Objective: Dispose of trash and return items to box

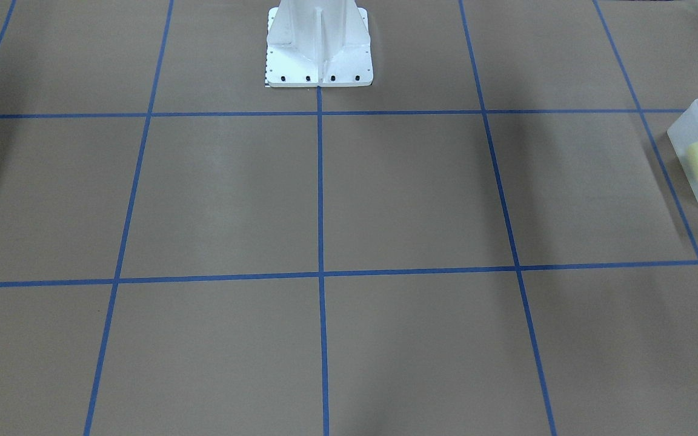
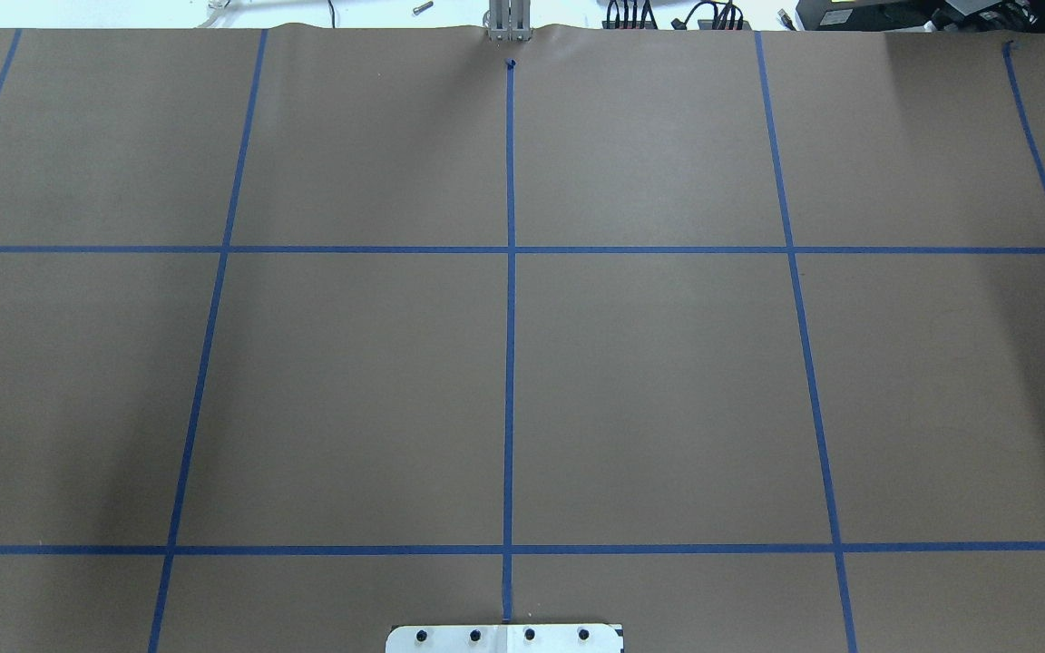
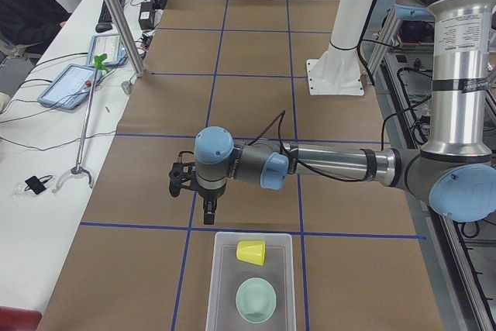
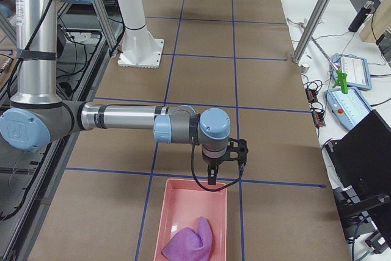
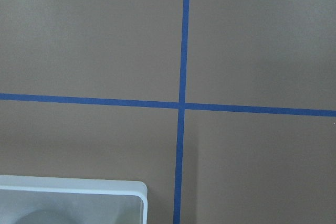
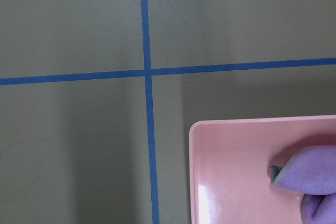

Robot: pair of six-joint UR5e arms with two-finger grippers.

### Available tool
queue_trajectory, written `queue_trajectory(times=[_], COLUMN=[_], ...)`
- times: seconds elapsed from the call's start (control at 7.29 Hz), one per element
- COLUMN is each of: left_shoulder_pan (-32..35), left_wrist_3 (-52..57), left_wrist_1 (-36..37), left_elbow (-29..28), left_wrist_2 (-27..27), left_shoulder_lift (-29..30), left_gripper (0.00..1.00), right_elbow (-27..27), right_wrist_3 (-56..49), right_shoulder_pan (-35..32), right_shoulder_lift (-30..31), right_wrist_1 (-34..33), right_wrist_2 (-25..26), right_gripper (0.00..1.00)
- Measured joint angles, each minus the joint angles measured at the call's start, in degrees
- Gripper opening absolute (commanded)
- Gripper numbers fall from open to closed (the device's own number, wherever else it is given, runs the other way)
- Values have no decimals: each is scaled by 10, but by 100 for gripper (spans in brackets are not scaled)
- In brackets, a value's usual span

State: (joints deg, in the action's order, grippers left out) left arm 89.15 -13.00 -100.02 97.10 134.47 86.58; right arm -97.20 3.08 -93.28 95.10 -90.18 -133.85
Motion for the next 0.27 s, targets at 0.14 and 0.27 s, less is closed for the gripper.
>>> queue_trajectory(times=[0.14, 0.27], left_shoulder_pan=[0, 0], left_wrist_3=[0, 0], left_wrist_1=[0, 0], left_elbow=[-1, -4], left_wrist_2=[0, 0], left_shoulder_lift=[2, 4], left_gripper=[99, 99], right_elbow=[0, -1], right_wrist_3=[0, 0], right_shoulder_pan=[0, 0], right_shoulder_lift=[0, 0], right_wrist_1=[0, 0], right_wrist_2=[0, 0], right_gripper=[100, 100])
